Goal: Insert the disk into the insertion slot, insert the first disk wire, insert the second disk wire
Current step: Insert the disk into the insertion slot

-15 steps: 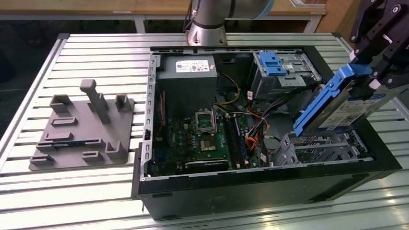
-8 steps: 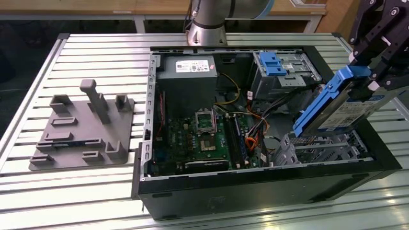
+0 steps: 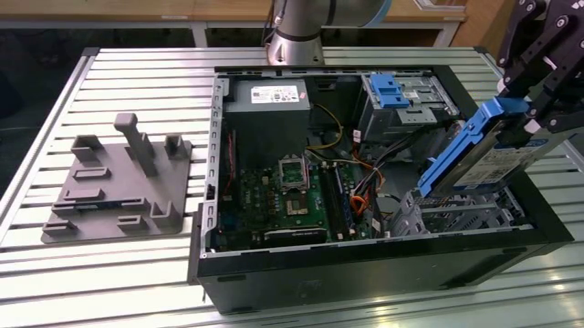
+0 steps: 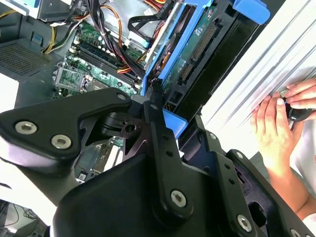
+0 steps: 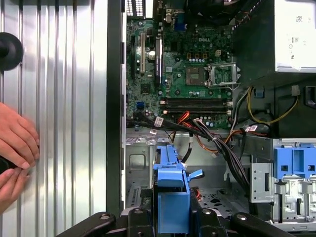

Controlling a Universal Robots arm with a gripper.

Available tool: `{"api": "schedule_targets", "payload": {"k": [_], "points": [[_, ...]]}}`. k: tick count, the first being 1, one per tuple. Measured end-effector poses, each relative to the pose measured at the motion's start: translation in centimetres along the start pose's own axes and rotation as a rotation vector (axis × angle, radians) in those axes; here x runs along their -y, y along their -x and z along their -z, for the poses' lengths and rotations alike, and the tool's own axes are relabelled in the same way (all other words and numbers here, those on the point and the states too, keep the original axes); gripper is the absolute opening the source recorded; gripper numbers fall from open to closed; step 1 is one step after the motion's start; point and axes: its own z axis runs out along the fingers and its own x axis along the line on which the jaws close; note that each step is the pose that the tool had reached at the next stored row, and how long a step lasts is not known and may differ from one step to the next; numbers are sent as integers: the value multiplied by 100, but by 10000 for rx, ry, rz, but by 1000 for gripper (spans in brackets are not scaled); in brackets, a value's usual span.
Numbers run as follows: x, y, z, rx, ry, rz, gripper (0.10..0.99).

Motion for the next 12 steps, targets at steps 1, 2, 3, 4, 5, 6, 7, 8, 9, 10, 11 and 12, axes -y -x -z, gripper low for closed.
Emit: {"api": "schedule_targets", "payload": {"k": [1,2,3,4,5,6,7,8,9,10,11,12], "points": [[0,-1,-4,-2,0,-1,365],[0,-1,-9,-2,0,-1,365],[0,-2,-14,0,0,-1,365],[1,-2,-19,0,0,-1,365],[1,-2,-23,0,0,-1,365],[1,-2,-28,0,0,-1,365],[1,-3,-32,0,0,-1,365],[1,-3,-36,0,0,-1,365],[1,-4,-41,0,0,-1,365],[1,-4,-44,0,0,-1,365],[1,-5,-48,0,0,-1,365],[1,-6,-51,-1,0,-2,365]]}}
